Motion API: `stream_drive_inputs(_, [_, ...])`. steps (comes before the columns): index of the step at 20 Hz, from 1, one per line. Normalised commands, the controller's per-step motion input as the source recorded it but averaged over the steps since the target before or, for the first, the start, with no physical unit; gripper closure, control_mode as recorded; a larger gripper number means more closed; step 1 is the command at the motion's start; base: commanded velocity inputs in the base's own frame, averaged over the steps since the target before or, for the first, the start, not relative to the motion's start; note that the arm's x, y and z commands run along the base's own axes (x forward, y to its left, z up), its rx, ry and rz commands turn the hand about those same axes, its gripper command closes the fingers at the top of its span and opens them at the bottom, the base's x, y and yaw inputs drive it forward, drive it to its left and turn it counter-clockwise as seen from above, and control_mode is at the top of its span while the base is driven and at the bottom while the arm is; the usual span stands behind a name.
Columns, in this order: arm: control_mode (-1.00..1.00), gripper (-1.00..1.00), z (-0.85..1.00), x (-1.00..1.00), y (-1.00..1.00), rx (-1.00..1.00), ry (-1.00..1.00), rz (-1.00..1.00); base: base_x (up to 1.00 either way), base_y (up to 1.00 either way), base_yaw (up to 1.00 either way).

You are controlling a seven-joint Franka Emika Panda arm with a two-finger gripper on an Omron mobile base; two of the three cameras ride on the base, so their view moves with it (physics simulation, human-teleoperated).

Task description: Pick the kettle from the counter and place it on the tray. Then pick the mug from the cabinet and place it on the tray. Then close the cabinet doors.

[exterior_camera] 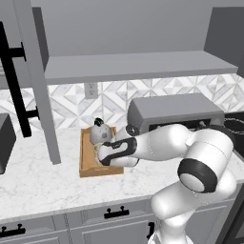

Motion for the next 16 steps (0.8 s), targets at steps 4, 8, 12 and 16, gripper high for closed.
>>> stream_drive_inputs(4, [-1.0, -1.0, 0.13, -0.02, -0.07, 0.0, 0.0, 0.0, 0.0, 0.0, 0.0])
stream_drive_inputs(8, [-1.0, -1.0, 0.22, -0.1, -0.08, 0.0, 0.0, -0.01, 0.0, 0.0, 0.0])
stream_drive_inputs(12, [-1.0, -1.0, 0.69, -0.24, 0.0, 0.0, 0.0, -0.04, 0.0, 0.0, 0.0])
stream_drive_inputs(16, [-1.0, -1.0, 0.82, -0.35, 0.0, 0.0, 0.0, -0.12, 0.0, 0.0, 0.0])
